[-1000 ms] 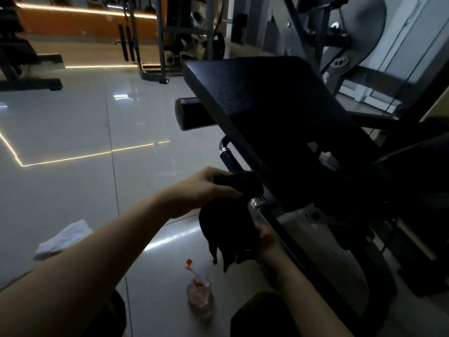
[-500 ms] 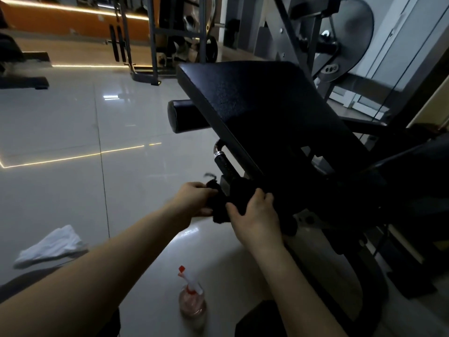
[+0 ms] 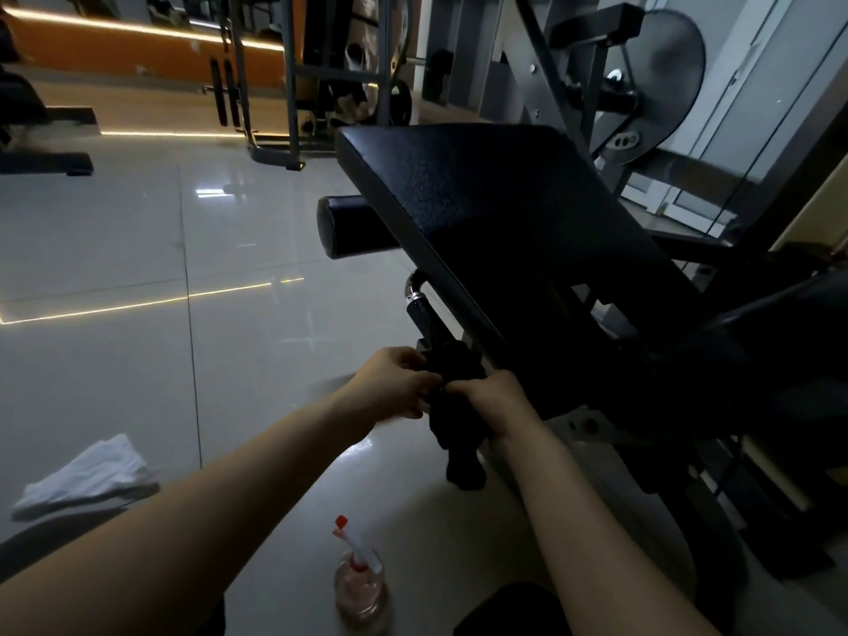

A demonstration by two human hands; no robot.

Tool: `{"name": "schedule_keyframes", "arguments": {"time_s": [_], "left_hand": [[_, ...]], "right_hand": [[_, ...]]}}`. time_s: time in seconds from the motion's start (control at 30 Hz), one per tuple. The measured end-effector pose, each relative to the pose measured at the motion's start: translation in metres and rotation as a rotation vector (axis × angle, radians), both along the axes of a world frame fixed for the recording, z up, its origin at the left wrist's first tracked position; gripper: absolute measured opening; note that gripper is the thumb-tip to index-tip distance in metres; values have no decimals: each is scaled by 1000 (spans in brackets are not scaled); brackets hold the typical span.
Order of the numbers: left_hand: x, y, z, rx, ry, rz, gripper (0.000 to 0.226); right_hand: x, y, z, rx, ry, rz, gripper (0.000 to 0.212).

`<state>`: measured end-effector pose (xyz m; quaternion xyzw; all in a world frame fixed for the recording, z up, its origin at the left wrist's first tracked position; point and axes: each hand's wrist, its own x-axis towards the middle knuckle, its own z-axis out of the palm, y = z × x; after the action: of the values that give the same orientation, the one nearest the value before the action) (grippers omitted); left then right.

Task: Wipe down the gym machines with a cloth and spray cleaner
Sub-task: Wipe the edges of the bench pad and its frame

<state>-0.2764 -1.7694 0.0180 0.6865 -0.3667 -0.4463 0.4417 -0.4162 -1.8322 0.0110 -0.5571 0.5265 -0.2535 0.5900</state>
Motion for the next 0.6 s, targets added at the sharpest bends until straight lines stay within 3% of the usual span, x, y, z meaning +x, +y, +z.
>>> {"name": "schedule_keyframes", "arguments": {"time_s": [0.07,0.13,0.2,0.27,0.3,0.37,0.43,0.53,0.6], "left_hand": [[1,1,2,5,29,-19,26],[1,3,3,13,44,-67,26],[1,3,1,8,8,-133,23],[0,0,-2,8,-60,-195,20],[-1,-2,-4,8,-89,-219,17],[-2,-7,-9,-1,-150,-240,8],[-4,-11,-12,-21,-193,-237,6],[-3,-13,-14,-47,-245,-233,8],[1,-12,-14,-57,-302,-272,14]], "right_hand": [[0,-2,-3,-58,39,-12,12],[-1,-4,-1,-188,207,57,11],[-1,-2,-2,-456,563,154,10],[3,7,-7,-814,931,150,29],[3,12,-12,-942,993,132,38],[0,13,-19,-1060,961,131,47],[-3,8,-25,-963,818,80,48],[0,17,-33,-609,216,-118,43],[9,29,-35,-415,-78,-268,40]]}}
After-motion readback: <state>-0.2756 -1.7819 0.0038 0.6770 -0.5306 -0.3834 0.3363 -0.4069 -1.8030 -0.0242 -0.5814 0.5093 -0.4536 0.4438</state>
